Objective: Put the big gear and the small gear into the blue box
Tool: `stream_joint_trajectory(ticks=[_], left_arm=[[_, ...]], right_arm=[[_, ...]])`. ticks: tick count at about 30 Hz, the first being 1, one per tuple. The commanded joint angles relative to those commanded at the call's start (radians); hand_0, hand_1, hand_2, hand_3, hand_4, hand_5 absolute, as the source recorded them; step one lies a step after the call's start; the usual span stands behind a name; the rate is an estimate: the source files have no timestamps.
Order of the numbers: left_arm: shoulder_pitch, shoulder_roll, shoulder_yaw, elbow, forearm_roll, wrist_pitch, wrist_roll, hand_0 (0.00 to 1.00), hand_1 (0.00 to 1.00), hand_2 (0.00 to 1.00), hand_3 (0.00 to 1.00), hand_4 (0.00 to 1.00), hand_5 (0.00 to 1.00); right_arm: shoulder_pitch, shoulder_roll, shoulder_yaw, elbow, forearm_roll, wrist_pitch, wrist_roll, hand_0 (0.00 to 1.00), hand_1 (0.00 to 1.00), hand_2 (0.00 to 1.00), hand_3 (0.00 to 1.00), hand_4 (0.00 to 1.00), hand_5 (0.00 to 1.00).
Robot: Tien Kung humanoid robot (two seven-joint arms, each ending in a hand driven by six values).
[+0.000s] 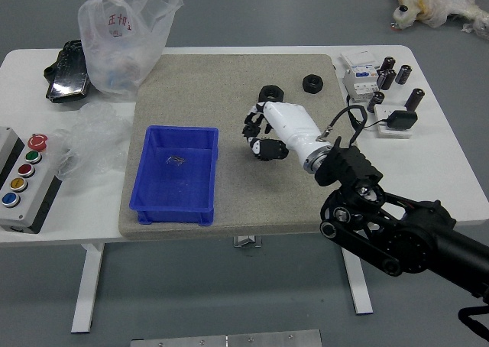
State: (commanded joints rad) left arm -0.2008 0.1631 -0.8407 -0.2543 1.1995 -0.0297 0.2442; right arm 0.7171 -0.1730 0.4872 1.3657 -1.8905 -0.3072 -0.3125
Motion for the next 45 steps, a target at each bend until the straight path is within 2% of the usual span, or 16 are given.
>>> stream_joint_trajectory(ticks=[2, 4, 5, 10, 11, 16, 17, 22, 23, 28, 29, 33, 35, 38, 45], left_arm=[[-0.001, 0.000, 0.000, 0.000, 0.001, 0.000, 0.000, 0.703, 0.480, 0.515, 0.710, 0.719, 0.520], [-0.002, -0.001, -0.002, -0.001, 0.004, -0.002, 0.002, 0.703, 0.480, 0.515, 0.710, 0.719, 0.520], [-0.003, -0.001, -0.003, -0.001, 0.005, -0.002, 0.003, 0.703, 0.479, 0.515, 0.710, 0.718, 0.521], [-0.002, -0.001, -0.008, -0.002, 0.012, -0.004, 0.006, 0.703, 0.479, 0.515, 0.710, 0.718, 0.521], [-0.002, -0.001, -0.009, -0.002, 0.012, -0.004, 0.006, 0.703, 0.479, 0.515, 0.711, 0.719, 0.523], [-0.001, 0.000, -0.010, -0.002, 0.012, -0.004, 0.007, 0.703, 0.479, 0.515, 0.711, 0.719, 0.523], [-0.001, 0.000, -0.010, -0.002, 0.011, -0.004, 0.007, 0.703, 0.478, 0.515, 0.711, 0.719, 0.523], [-0.004, -0.002, -0.008, -0.003, 0.009, -0.004, 0.006, 0.703, 0.478, 0.515, 0.711, 0.719, 0.523], [-0.004, -0.002, -0.007, -0.003, 0.009, -0.004, 0.007, 0.703, 0.480, 0.516, 0.711, 0.719, 0.521], [-0.004, -0.003, -0.007, -0.003, 0.010, -0.004, 0.007, 0.703, 0.480, 0.516, 0.711, 0.719, 0.521], [-0.004, -0.003, -0.007, -0.003, 0.010, -0.004, 0.007, 0.703, 0.480, 0.515, 0.710, 0.718, 0.521], [-0.004, -0.003, -0.007, -0.003, 0.010, -0.004, 0.007, 0.703, 0.480, 0.515, 0.710, 0.718, 0.521], [-0.004, -0.004, -0.006, -0.004, 0.008, -0.004, 0.007, 0.703, 0.479, 0.515, 0.710, 0.718, 0.520], [-0.004, -0.005, -0.006, -0.004, 0.009, -0.005, 0.008, 0.703, 0.479, 0.515, 0.710, 0.718, 0.520], [-0.006, -0.004, -0.010, -0.004, 0.014, -0.006, 0.009, 0.704, 0.479, 0.515, 0.710, 0.717, 0.521]], right_arm=[[0.010, 0.012, -0.015, 0.012, -0.004, -0.003, 0.002, 0.301, 0.437, 0.298, 0.388, 0.175, 0.002], [0.035, 0.042, -0.056, 0.026, -0.015, -0.007, 0.005, 0.301, 0.437, 0.298, 0.388, 0.175, 0.002], [0.045, 0.054, -0.075, 0.024, -0.021, -0.006, 0.005, 0.429, 0.550, 0.541, 0.521, 0.180, 0.055], [0.066, 0.090, -0.141, -0.013, -0.028, 0.002, 0.004, 0.429, 0.550, 0.541, 0.521, 0.180, 0.055], [0.066, 0.095, -0.149, -0.023, -0.024, 0.000, 0.004, 0.368, 0.636, 0.667, 0.631, 0.223, 0.252], [0.061, 0.105, -0.172, -0.066, -0.012, 0.008, -0.018, 0.368, 0.636, 0.667, 0.631, 0.223, 0.252], [0.061, 0.105, -0.175, -0.073, -0.012, 0.011, -0.025, 0.398, 0.737, 0.848, 0.858, 0.478, 0.234], [0.057, 0.105, -0.171, -0.088, -0.007, 0.015, -0.041, 0.398, 0.737, 0.848, 0.858, 0.478, 0.234], [0.056, 0.104, -0.168, -0.088, -0.007, 0.014, -0.042, 0.400, 0.757, 0.878, 0.916, 0.664, 0.264], [0.056, 0.098, -0.148, -0.085, -0.007, 0.017, -0.046, 0.400, 0.757, 0.878, 0.916, 0.664, 0.264], [0.055, 0.097, -0.143, -0.084, -0.007, 0.018, -0.046, 0.405, 0.757, 0.882, 0.927, 0.747, 0.275], [0.054, 0.088, -0.101, -0.092, -0.010, 0.008, -0.043, 0.405, 0.757, 0.882, 0.927, 0.747, 0.275], [0.058, 0.080, -0.063, -0.116, -0.008, -0.004, -0.040, 0.394, 0.742, 0.868, 0.905, 0.765, 0.310], [0.071, 0.067, -0.030, -0.165, 0.006, -0.006, -0.039, 0.394, 0.742, 0.868, 0.905, 0.765, 0.310], [0.107, 0.047, -0.052, -0.310, 0.083, 0.025, -0.037, 0.395, 0.746, 0.870, 0.902, 0.768, 0.295]])
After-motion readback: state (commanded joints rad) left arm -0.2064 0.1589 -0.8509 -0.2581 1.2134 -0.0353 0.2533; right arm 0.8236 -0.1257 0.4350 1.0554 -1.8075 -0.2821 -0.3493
